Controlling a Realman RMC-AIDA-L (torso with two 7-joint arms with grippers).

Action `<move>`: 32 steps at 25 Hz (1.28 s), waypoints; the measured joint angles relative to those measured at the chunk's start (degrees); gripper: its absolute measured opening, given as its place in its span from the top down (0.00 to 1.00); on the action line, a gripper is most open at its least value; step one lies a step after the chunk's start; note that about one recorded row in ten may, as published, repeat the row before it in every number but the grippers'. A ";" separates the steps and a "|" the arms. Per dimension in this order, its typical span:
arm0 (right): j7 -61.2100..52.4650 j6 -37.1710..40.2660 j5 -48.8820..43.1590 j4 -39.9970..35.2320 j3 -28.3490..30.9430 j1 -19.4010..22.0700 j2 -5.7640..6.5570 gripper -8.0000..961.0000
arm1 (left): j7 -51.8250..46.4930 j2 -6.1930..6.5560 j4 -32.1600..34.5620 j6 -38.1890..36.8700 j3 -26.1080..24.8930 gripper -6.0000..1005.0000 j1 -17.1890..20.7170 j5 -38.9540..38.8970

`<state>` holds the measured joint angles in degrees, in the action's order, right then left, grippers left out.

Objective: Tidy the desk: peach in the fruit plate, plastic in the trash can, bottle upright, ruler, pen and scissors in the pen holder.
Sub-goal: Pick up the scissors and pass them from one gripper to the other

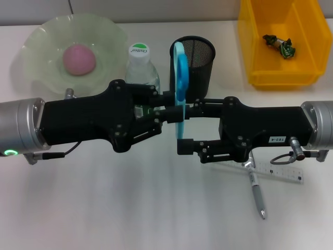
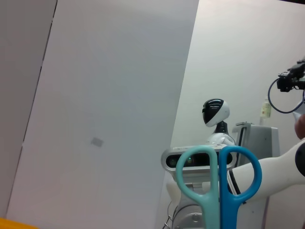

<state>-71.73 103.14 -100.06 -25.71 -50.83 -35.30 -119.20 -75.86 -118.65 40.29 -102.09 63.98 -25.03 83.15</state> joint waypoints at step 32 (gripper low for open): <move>0.11 0.90 0.31 -1.41 -1.17 0.68 0.02 0.44 | 2.30 0.08 -0.83 2.44 2.82 0.71 -0.01 -0.10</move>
<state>-71.62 104.04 -99.75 -27.12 -51.99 -34.62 -119.18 -73.56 -118.56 39.46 -99.66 66.80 -25.04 83.05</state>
